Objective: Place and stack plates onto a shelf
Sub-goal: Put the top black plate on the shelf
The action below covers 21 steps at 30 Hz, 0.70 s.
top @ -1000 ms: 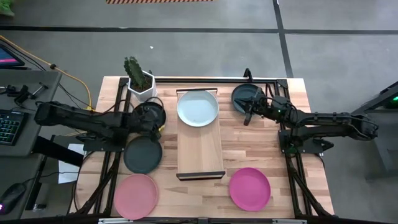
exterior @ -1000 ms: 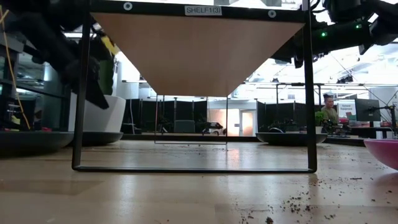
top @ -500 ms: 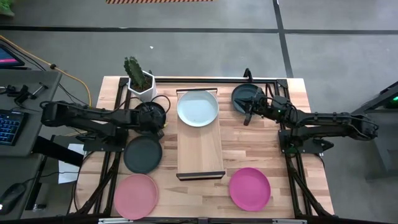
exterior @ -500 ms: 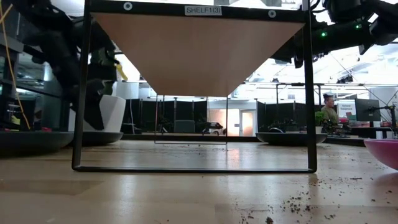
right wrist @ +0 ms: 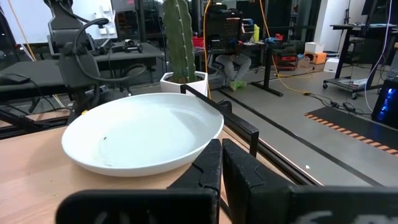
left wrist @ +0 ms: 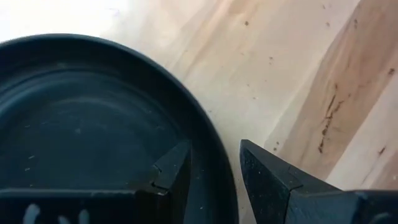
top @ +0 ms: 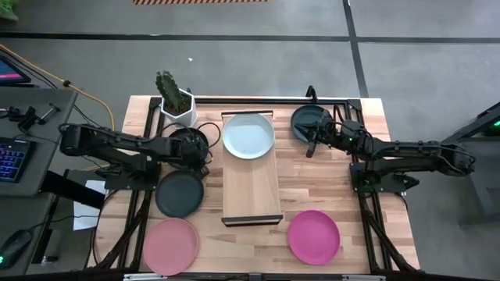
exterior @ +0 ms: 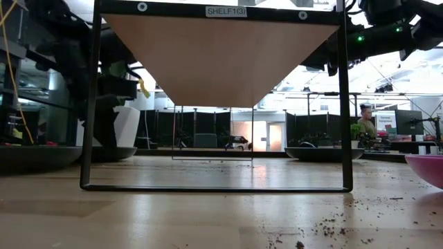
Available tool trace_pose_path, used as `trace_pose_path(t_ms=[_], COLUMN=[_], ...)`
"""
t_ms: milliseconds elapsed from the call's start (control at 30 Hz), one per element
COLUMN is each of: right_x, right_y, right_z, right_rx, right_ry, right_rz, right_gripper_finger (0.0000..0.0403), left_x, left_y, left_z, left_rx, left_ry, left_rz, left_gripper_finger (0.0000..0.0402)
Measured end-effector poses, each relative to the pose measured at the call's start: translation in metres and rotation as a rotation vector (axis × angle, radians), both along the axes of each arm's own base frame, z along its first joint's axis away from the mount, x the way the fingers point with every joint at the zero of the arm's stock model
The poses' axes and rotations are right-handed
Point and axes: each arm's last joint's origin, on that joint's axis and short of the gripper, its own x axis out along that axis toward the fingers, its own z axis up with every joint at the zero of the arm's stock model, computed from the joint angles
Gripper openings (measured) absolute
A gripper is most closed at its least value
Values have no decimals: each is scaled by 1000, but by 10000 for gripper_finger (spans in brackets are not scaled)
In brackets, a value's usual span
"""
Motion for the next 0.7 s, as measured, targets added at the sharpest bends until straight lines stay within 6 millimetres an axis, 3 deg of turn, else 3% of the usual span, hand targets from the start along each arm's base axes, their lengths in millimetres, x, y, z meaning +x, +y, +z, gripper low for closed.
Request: trace_pose_path(t_ms=[467,700], right_x=[0,0], right_y=[0,0], right_z=[0,0], right_rx=[0,0], right_ry=[0,0], right_rz=[-3,-3], right_gripper_finger=[0,0], left_x=[0,-2], left_y=[7,7], left_z=[-7,-7], left_rx=[1,5], left_ry=[47,74], left_rz=[16,8], left_gripper_finger=[123,62])
